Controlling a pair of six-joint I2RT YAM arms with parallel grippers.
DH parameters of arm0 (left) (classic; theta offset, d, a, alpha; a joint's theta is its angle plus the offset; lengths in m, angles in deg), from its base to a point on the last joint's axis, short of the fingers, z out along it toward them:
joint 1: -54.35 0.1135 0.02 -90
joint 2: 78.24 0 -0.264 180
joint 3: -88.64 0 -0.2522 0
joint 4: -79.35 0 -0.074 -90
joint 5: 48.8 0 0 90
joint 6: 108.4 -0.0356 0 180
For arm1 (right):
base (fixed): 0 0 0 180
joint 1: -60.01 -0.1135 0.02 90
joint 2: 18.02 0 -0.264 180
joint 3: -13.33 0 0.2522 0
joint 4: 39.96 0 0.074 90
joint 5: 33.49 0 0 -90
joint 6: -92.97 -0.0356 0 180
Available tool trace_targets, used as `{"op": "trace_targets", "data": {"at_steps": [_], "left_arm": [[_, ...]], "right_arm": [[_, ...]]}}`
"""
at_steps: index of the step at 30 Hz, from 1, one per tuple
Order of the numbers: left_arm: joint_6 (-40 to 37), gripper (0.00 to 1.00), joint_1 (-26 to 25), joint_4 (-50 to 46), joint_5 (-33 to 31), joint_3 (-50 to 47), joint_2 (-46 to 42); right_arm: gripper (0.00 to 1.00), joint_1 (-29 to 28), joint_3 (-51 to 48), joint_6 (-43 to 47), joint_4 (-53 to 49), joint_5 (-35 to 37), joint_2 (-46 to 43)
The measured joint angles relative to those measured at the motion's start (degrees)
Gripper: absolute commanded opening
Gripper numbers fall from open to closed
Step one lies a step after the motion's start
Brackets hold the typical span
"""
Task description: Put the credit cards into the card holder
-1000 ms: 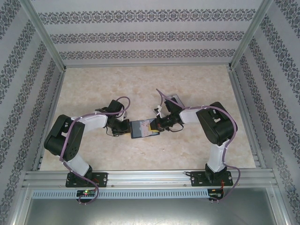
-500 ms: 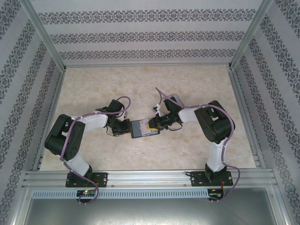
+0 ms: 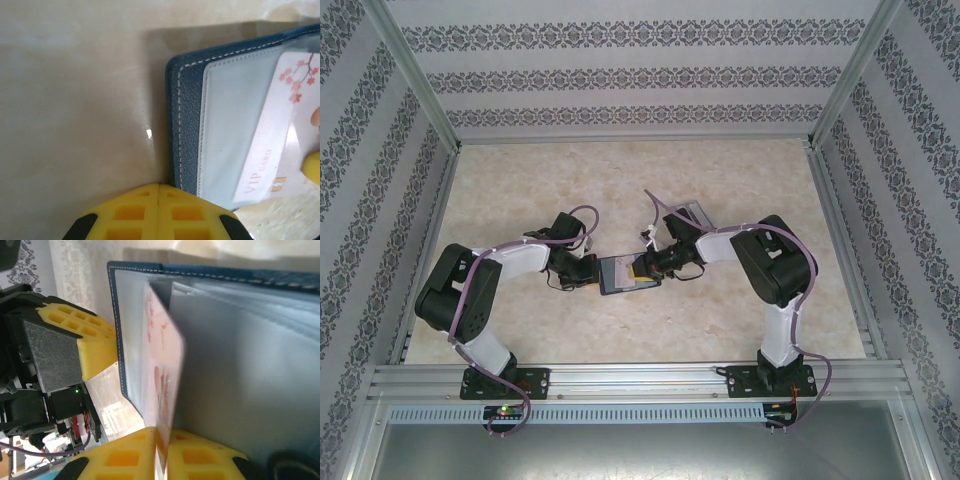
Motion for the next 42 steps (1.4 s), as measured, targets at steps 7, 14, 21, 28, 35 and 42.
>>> {"op": "trace_targets", "data": {"at_steps": [7,14,21,28,35,42], "left_arm": [[0.00,0.00,0.00,0.00,-0.07,0.00,-0.04],[0.00,0.01,-0.02,0.00,-0.07,0.00,-0.04],[0.00,0.00,-0.02,0.00,-0.07,0.00,-0.04],[-0.07,0.00,0.00,-0.28,-0.07,0.50,0.26],[-0.63,0.00,-0.02,-0.42,-0.09,0.66,0.39],[-0.83,0.00,0.00,-0.35,-0.07,0.66,0.50]], "right_arm": [[0.09,-0.35,0.92,0.96,-1.79,-0.11,0.46],[0.11,-0.42,2.93,1.77,-4.48,-1.11,1.68],[0.13,-2.43,8.09,1.70,-7.15,-0.52,4.17],[0.28,-2.45,10.36,4.57,-12.92,2.05,3.87],[0.27,-0.66,10.29,6.43,-17.42,6.80,1.11],[0.18,-0.28,10.38,6.29,-17.88,9.18,1.11]]}}
